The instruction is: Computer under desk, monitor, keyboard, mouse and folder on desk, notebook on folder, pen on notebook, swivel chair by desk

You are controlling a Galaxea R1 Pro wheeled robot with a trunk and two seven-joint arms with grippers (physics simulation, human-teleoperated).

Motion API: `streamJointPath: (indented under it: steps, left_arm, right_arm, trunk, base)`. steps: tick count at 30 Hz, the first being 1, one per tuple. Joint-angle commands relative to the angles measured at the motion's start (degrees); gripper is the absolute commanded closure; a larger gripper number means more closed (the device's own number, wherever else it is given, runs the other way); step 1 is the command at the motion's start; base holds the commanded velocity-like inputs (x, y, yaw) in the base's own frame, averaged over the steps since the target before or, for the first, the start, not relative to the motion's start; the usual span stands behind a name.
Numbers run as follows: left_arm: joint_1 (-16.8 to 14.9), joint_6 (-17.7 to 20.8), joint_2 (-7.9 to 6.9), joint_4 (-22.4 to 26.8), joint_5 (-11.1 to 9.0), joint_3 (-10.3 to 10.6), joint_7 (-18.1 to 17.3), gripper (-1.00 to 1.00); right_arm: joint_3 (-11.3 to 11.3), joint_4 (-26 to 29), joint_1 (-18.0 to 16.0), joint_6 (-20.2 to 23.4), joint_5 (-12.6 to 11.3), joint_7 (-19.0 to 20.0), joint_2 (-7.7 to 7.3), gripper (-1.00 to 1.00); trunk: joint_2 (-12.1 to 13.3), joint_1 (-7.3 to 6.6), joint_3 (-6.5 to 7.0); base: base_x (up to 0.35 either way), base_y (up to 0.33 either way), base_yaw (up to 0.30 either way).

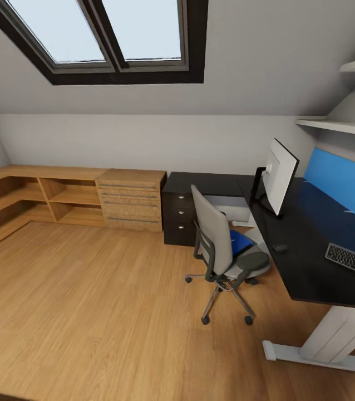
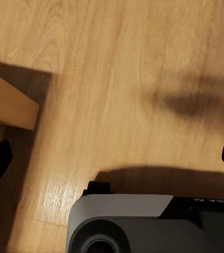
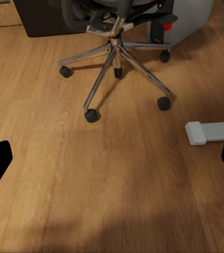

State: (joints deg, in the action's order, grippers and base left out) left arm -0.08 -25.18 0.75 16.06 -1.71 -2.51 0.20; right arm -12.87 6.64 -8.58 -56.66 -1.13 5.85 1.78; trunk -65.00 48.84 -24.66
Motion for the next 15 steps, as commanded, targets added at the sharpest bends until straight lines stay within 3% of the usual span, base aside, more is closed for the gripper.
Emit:
streamJointPath:
  steps: [1,7,12,15]
  left_arm:
    - [0.0,-0.1,0.04,0.0,-0.2,-0.2,-0.1,-1.00]
    - [0.0,-0.8,0.08,0.2,-0.3,-0.3,-0.1,-1.00]
    - [0.0,-9.6,0.28,0.3,-1.6,-0.4,-0.1,-1.00]
    - [0.0,-10.6,0.29,0.3,-2.7,-0.4,-0.1,-1.00]
  right_arm:
    - [-0.5,0.0,0.0,-0.1,-0.2,0.6,0.07,-1.00]
    - [-0.7,-0.3,0.0,0.0,-0.3,0.5,0.05,-1.00]
    - [-0.5,-0.4,0.0,-0.1,-0.2,0.8,0.02,-1.00]
    - [-0.5,-0.4,0.0,-0.1,-0.2,0.8,0.04,-1.00]
  trunk:
    - [0.0,0.00,-0.05]
    - [0.0,0.00,-0.05]
    - [0.0,0.00,-0.05]
    - [0.0,0.00,-0.05]
  base:
    - [0.000,0.000,0.004]
    - [0.000,0.000,0.001]
    - [0.000,0.000,0.000]
    - [0.000,0.000,0.000]
